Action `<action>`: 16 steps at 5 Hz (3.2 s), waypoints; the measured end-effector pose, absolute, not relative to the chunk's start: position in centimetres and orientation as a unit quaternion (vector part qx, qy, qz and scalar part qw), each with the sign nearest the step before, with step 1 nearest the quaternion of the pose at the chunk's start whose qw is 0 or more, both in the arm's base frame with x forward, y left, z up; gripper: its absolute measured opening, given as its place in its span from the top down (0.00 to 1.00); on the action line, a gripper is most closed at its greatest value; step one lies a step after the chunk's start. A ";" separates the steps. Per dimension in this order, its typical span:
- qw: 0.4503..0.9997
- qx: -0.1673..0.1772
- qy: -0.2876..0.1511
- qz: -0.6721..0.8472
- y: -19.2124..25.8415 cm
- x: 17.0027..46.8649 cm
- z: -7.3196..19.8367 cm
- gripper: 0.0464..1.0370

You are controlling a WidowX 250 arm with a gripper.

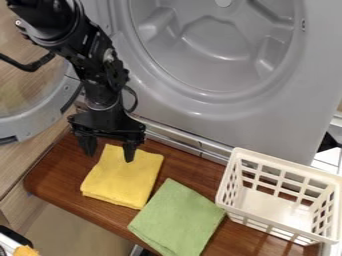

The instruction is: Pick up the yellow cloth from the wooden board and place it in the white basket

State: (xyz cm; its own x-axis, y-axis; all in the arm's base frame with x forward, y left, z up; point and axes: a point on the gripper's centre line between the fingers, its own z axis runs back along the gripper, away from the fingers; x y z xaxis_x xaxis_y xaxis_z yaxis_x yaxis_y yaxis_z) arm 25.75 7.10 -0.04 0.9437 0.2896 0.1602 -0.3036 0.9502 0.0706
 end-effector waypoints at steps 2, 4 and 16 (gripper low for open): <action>0.987 0.041 -0.063 0.145 7.0 25.7 -2.3 0.04; 0.988 0.037 -0.050 0.139 6.3 26.1 -4.5 0.04; 0.985 0.077 -0.139 0.065 -2.4 27.2 3.6 0.96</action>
